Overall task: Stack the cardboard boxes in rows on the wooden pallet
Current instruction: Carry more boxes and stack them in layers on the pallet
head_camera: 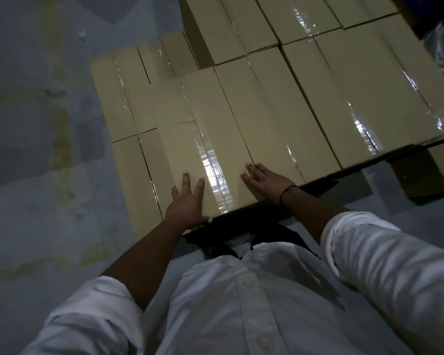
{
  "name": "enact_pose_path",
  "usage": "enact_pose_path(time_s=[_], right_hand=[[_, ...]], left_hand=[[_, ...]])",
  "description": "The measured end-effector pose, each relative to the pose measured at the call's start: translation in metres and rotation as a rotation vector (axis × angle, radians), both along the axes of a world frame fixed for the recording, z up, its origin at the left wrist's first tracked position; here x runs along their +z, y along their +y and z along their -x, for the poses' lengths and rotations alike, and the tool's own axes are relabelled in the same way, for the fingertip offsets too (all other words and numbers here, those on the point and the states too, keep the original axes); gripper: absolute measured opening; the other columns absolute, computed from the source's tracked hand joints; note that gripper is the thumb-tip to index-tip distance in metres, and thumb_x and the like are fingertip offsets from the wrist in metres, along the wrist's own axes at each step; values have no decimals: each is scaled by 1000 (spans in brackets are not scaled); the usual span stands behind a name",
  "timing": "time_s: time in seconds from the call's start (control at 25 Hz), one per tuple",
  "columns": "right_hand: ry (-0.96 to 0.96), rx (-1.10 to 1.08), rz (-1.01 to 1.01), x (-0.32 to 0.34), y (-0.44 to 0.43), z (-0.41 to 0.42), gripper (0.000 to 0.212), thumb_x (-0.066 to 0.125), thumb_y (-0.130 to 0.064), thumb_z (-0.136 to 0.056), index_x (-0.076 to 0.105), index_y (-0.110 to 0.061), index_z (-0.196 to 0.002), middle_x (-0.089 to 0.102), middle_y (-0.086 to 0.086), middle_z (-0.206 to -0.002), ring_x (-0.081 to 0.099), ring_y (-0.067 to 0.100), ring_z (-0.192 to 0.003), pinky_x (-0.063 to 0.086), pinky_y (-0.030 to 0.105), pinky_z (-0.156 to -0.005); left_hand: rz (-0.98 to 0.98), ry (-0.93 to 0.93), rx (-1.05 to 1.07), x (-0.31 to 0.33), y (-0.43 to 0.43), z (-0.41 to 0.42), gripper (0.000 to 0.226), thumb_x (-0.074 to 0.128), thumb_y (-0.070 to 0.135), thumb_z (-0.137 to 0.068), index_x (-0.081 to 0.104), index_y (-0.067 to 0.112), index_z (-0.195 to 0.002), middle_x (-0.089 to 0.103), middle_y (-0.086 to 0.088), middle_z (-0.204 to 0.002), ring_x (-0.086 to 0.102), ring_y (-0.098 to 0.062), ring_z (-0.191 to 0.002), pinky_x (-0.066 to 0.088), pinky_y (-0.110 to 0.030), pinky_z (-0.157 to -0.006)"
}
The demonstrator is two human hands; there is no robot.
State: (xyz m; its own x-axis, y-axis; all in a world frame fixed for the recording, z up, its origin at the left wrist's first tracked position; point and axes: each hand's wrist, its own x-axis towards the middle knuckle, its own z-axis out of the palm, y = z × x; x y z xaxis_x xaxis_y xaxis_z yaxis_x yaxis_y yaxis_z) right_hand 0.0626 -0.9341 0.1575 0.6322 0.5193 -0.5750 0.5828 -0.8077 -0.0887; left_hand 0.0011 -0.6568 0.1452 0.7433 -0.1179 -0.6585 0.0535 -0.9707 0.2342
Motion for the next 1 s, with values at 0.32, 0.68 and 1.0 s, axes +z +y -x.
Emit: enact_pose_path(time_s=[0.32, 0.68, 1.0], right_hand=[[10, -62, 24, 2, 8, 7, 85, 52, -3, -96, -1, -17, -161, -17, 15, -166, -6, 37, -153, 22, 50, -122], [138, -270, -79, -9, 16, 11, 85, 64, -19, -91, 12, -19, -158, -11, 11, -167, -3, 33, -154, 25, 52, -120], [93, -480, -282, -10, -6, 20, 67, 71, -29, -88, 41, -15, -147, 12, 12, -166, 28, 28, -149, 34, 37, -116]], left_hand=[[66, -61, 51, -7, 2, 5, 133, 88, 52, -68, -11, 42, -157, -45, 1, -156, 30, -57, -138, 41, -54, -107], [108, -66, 81, -4, 3, 2, 126, 86, 52, -70, -2, 40, -159, -36, -2, -161, 34, -56, -137, 40, -51, -108], [58, -250, 175, 9, -24, 9, 88, 71, 49, -85, 23, 29, -156, -16, -13, -166, 13, -51, -146, 35, -55, -112]])
